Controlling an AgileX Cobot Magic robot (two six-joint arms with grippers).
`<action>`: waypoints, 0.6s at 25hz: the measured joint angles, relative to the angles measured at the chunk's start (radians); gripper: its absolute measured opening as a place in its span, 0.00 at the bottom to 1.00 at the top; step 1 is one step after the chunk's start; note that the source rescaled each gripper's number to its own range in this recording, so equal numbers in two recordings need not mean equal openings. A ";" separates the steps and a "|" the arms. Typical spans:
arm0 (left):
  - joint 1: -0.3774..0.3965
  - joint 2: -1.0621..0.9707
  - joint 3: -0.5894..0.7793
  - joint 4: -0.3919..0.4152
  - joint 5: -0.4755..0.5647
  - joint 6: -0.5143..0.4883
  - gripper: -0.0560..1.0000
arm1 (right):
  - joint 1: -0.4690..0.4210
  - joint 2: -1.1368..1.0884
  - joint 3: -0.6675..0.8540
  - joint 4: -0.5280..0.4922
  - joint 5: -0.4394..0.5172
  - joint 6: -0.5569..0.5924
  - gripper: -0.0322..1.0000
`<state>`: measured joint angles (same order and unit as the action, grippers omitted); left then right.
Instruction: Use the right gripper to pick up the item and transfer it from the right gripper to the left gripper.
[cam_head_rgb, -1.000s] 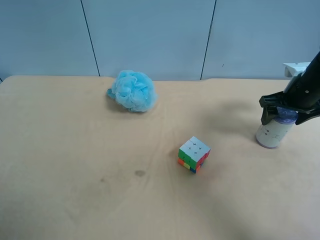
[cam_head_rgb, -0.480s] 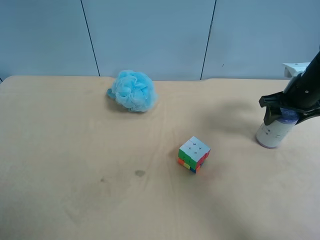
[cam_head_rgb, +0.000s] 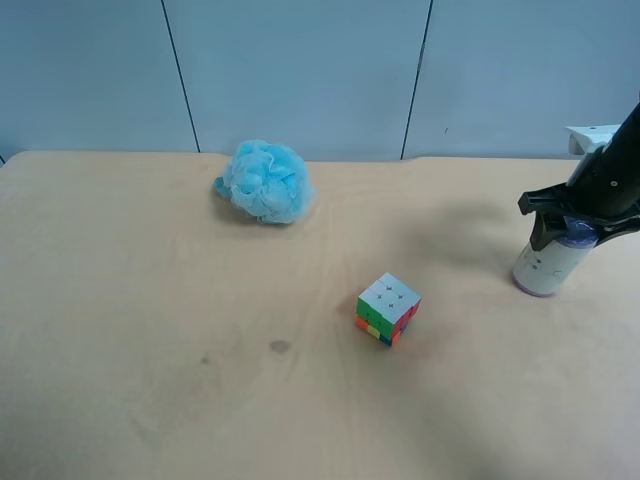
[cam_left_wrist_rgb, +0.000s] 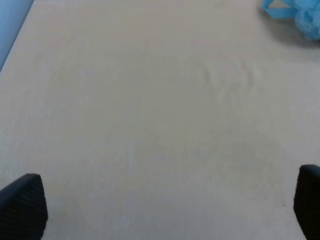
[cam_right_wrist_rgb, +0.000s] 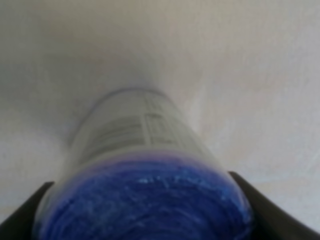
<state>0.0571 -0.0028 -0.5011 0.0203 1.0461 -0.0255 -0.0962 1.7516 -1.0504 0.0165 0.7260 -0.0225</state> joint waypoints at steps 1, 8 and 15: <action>0.000 0.000 0.000 0.000 0.000 0.000 1.00 | 0.000 0.000 0.000 0.001 0.001 0.000 0.03; 0.000 0.000 0.000 0.000 0.000 0.000 1.00 | 0.000 -0.016 0.000 0.022 0.054 0.000 0.03; 0.000 0.000 0.000 0.000 0.000 0.000 1.00 | 0.000 -0.112 0.000 0.036 0.103 0.000 0.03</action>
<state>0.0571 -0.0028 -0.5011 0.0203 1.0461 -0.0255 -0.0962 1.6399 -1.0504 0.0522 0.8290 -0.0225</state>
